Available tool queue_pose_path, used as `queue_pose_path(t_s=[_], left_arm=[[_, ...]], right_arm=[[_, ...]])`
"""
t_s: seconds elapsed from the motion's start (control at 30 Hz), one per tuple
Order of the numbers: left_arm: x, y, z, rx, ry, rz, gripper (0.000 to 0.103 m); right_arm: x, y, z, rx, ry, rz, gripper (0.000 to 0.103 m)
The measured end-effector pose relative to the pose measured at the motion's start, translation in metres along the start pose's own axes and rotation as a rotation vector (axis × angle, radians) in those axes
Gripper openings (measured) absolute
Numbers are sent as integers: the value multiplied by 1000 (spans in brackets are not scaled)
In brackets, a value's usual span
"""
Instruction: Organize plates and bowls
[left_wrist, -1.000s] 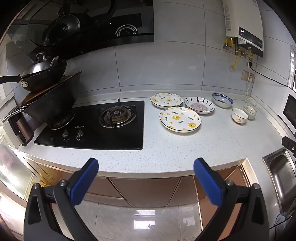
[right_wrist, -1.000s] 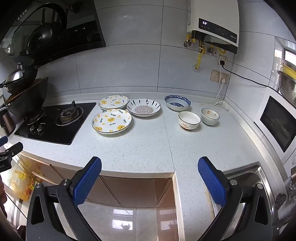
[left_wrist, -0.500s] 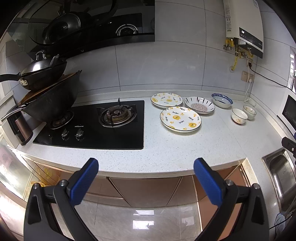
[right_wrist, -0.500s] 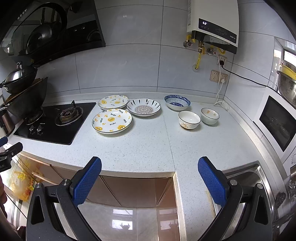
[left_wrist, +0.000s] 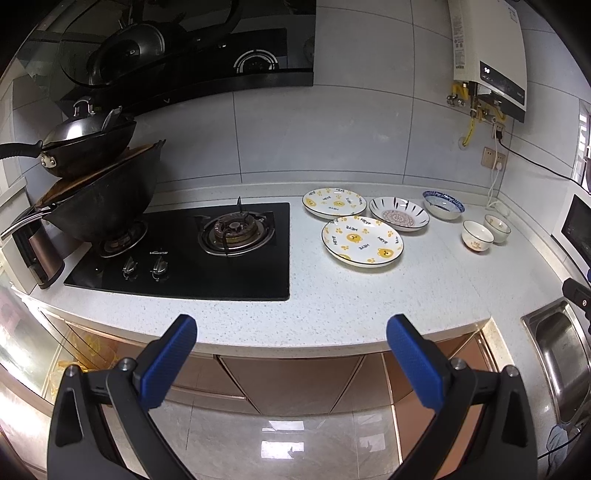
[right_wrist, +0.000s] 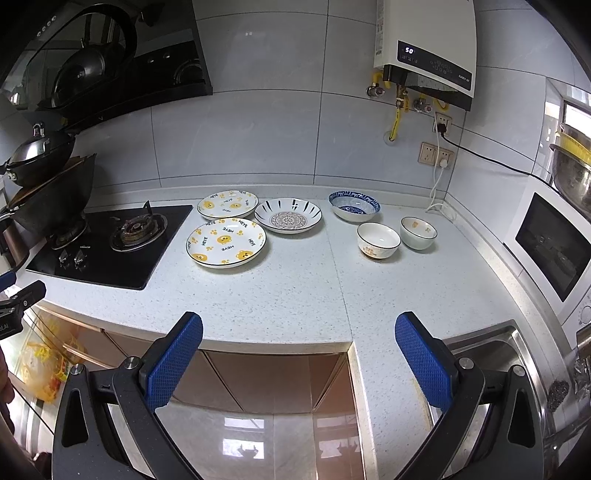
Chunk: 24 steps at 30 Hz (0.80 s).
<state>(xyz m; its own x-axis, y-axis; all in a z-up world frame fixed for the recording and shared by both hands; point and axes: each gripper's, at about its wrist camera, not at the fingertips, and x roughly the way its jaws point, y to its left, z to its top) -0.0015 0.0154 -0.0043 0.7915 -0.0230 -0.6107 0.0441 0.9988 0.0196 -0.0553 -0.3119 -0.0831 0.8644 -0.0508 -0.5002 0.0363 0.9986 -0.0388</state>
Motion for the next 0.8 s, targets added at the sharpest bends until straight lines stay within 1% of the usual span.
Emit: queue_pose_path(t_s=[0.8], left_arm=[[-3, 6, 1, 2, -6, 2, 103]], right_arm=[[-6, 10, -2, -2, -7, -8, 102]])
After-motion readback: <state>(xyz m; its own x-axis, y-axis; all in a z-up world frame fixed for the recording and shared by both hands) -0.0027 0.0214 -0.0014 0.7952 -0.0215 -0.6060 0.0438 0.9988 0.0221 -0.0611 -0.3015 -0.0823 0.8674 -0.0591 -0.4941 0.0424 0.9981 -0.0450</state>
